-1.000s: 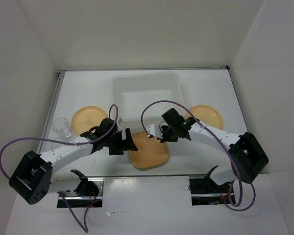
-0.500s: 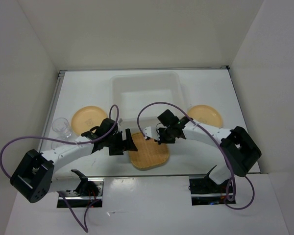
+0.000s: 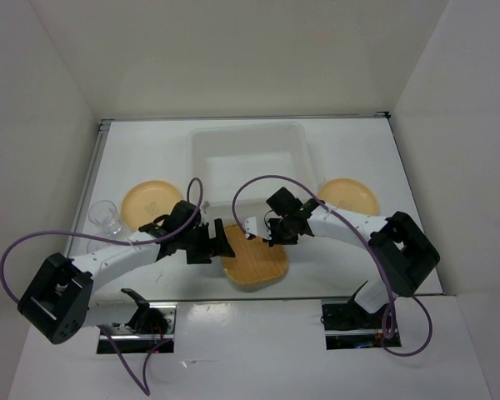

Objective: Place the mixed dishes into the plastic bin

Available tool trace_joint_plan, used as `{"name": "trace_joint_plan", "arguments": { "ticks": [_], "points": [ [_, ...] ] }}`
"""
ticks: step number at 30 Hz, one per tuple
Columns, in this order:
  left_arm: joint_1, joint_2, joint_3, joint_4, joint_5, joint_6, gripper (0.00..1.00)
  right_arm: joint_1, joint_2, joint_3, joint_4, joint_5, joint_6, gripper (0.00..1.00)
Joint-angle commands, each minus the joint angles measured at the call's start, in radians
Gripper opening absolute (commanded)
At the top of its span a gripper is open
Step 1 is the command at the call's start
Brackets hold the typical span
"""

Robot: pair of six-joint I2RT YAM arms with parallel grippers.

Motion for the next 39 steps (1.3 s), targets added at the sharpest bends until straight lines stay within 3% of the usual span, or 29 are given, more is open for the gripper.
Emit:
{"name": "trace_joint_plan", "arguments": {
  "ticks": [1, 5, 10, 12, 13, 17, 24, 28, 32, 36, 39],
  "points": [
    [-0.004, 0.023, 0.002, 0.042, 0.032, -0.004, 1.0, 0.011, 0.027, 0.009, 0.009, -0.01, -0.006, 0.0],
    [-0.004, 0.057, 0.002, 0.09, 0.064, 0.006, 0.97, 0.011, 0.027, 0.009, 0.009, -0.01, -0.006, 0.0],
    [-0.004, 0.146, 0.012, 0.134, 0.102, 0.017, 0.8, 0.011, 0.027, 0.009, 0.009, -0.01, -0.006, 0.0],
    [-0.004, 0.169, 0.034, 0.147, 0.113, 0.028, 0.66, 0.011, 0.027, 0.009, 0.009, -0.01, -0.006, 0.0],
    [-0.004, 0.189, 0.034, 0.158, 0.113, 0.028, 0.43, 0.011, 0.027, 0.009, 0.018, -0.01, -0.006, 0.0],
    [-0.013, 0.209, 0.074, 0.137, 0.113, 0.028, 0.0, 0.011, 0.027, 0.009, 0.018, -0.01, 0.004, 0.0],
    [-0.023, 0.093, 0.126, -0.028, 0.081, 0.028, 0.0, 0.011, -0.097, 0.066, -0.064, -0.01, 0.063, 0.0],
    [-0.023, -0.058, 0.183, -0.15, 0.081, 0.005, 0.0, -0.052, -0.315, 0.099, -0.084, -0.056, 0.161, 0.0],
    [0.034, -0.237, 0.265, -0.146, 0.215, -0.058, 0.0, -0.071, -0.616, 0.069, -0.071, 0.03, 0.256, 0.0],
    [0.088, -0.181, 0.448, -0.136, 0.292, -0.08, 0.0, -0.071, -0.857, -0.049, 0.038, 0.268, 0.393, 0.0],
    [0.124, -0.045, 0.662, -0.179, 0.302, -0.014, 0.0, -0.071, -1.019, -0.152, 0.092, 0.395, 0.438, 0.0]
  ]
}}
